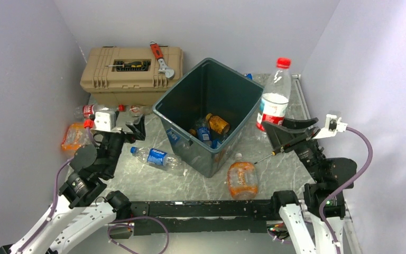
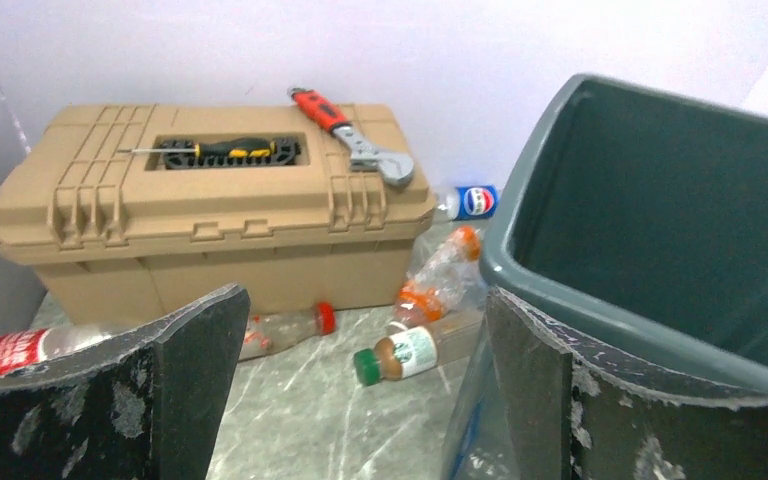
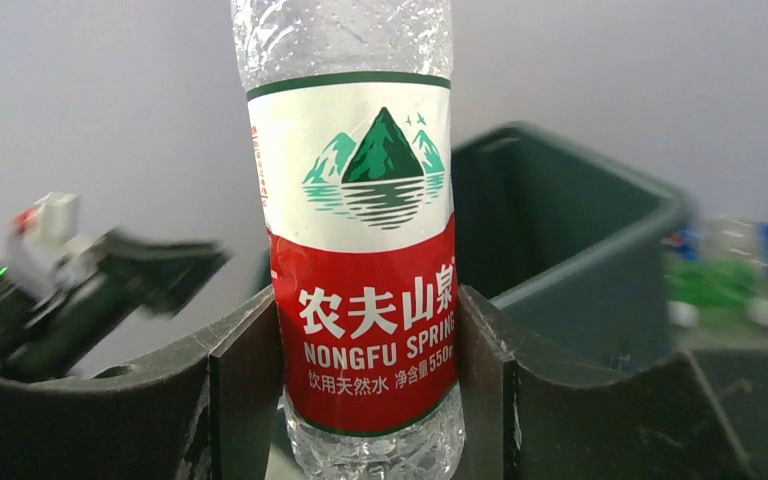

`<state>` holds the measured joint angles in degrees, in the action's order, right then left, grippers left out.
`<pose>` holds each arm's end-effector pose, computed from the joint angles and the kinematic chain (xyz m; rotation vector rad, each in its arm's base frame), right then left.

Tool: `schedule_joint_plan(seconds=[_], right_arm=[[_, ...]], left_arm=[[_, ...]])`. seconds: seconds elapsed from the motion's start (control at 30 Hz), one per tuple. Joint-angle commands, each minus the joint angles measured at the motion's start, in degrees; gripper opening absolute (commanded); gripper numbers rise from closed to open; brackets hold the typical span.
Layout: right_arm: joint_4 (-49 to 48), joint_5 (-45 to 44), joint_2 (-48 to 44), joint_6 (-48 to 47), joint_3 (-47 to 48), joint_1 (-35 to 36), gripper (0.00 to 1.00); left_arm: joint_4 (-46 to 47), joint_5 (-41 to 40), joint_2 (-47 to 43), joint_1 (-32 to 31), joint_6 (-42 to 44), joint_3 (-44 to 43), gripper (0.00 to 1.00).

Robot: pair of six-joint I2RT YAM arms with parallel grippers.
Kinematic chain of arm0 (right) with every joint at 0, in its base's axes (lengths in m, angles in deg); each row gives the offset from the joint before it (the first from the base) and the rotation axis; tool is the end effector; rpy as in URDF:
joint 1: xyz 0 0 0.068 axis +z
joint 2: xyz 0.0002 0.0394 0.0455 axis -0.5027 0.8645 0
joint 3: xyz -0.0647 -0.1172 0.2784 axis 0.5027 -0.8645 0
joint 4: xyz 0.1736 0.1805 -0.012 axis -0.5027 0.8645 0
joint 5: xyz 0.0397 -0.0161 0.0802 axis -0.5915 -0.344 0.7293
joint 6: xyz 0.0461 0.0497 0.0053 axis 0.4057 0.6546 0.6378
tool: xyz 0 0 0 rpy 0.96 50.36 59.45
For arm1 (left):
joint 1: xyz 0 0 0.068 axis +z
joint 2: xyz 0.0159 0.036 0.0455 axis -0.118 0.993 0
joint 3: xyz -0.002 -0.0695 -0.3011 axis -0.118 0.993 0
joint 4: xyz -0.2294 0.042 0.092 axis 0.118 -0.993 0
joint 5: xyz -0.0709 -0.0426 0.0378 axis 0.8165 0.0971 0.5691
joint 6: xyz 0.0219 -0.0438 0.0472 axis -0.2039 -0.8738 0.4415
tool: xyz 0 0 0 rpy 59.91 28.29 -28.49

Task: Put the plastic bottles in the bin
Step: Place the plastic bottle in the trash bin.

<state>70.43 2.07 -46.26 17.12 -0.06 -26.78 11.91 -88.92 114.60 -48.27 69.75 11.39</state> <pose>0.0308 0.0236 0.4289 0.0124 1.3150 0.8508 0.0746 -0.0280 0.3966 0.0320 1.4169 -0.2416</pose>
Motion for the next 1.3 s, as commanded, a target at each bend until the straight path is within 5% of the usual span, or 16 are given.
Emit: schedule_joint_plan(seconds=[0.0,0.1,0.3,0.47,0.63,0.9,1.27], right_arm=[[-20.0,21.8,-1.3,11.6,-5.3,0.9,0.32],[-28.7,27.3,-2.5,17.5,-8.3,1.4,0.32],[-30.3,29.8,-5.3,18.4,-9.3,1.7,0.33],[-27.9,29.7,-6.4,16.9,-8.9,1.7,0.32],[-26.0,29.2,-6.6,15.9,-8.3,2.0,0.32],[-24.1,28.7,-5.8,14.3,-6.8,2.4,0.31],[-21.5,28.5,-5.6,13.3,-6.5,2.4,0.3]], left_arm=[[2.3,6.7,1.3,-0.1,-4.6,-5.4,0.94],[1.2,19.5,4.8,-0.2,-9.7,-11.1,0.94],[11.0,49.2,17.9,-0.1,-19.8,-23.0,0.94],[20.1,62.2,30.1,-0.2,-28.8,-31.3,0.94],[26.6,66.2,38.2,-2.1,-33.8,-38.2,0.96],[15.1,61.2,47.9,-16.0,-21.4,-51.4,1.0],[11.8,59.3,54.1,-19.7,-17.7,-59.1,0.99]])
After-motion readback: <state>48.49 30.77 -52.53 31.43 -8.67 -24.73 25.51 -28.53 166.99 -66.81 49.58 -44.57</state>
